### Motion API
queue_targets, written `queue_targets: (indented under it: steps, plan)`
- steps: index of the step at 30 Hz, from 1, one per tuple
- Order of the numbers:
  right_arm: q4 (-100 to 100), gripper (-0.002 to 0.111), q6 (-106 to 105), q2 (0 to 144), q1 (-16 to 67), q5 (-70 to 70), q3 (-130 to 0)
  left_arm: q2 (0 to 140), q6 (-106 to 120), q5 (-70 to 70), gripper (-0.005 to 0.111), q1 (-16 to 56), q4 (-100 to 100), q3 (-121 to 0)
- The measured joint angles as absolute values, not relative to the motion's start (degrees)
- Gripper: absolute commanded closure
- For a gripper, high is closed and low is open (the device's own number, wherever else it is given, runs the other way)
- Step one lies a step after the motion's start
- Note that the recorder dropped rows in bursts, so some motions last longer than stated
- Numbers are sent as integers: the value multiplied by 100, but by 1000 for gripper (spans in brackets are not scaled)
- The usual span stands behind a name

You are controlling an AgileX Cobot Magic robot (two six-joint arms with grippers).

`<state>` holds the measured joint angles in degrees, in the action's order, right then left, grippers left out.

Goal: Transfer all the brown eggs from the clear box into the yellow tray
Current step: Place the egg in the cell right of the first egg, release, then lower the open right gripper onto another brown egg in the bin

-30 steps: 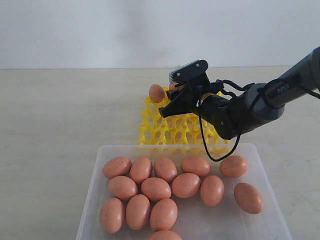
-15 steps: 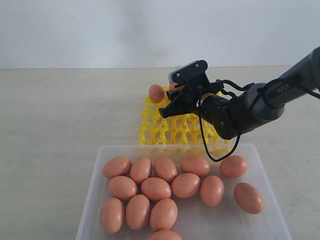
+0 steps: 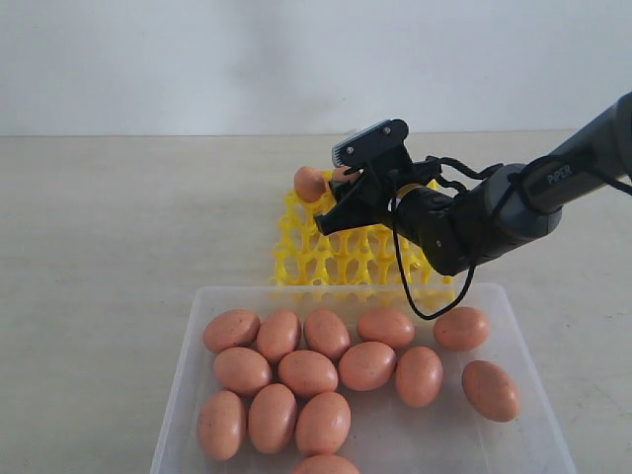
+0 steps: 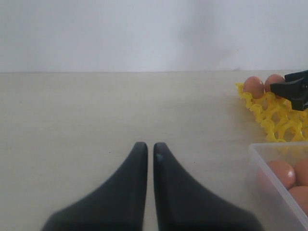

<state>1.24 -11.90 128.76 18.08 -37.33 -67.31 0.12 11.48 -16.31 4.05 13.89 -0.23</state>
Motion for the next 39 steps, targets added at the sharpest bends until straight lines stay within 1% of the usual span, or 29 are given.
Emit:
queue_targets:
  steps: [6, 10, 16, 22, 25, 30, 35, 39]
  plan:
    - [109, 58, -1190, 12816, 1808, -3759, -6731, 12, 1148, -1631, 103, 405, 1389, -23]
    - [100, 58, -1190, 12345, 1808, -2924, -6731, 12, 1148, -1631, 103, 405, 1389, -23]
    - [100, 58, -1084, 11053, 1808, -484, -6731, 12, 1148, -1631, 103, 405, 1389, -23]
    - [100, 58, -1323, 10030, 1808, 3272, -6731, 12, 1148, -1631, 103, 405, 1389, -23]
    - [191, 58, -1398, 9811, 1808, 4734, -6731, 12, 1148, -1631, 103, 405, 1389, -23]
    - [983, 58, -1426, 9763, 1808, 6537, -6731, 12, 1148, -1631, 103, 405, 1389, -23]
    - [2356, 58, -1358, 9763, 1808, 6934, -6731, 12, 1148, -1631, 103, 405, 1389, -23]
    - [3142, 58, -1137, 9763, 1808, 6241, -6731, 12, 1148, -1631, 103, 405, 1389, -23]
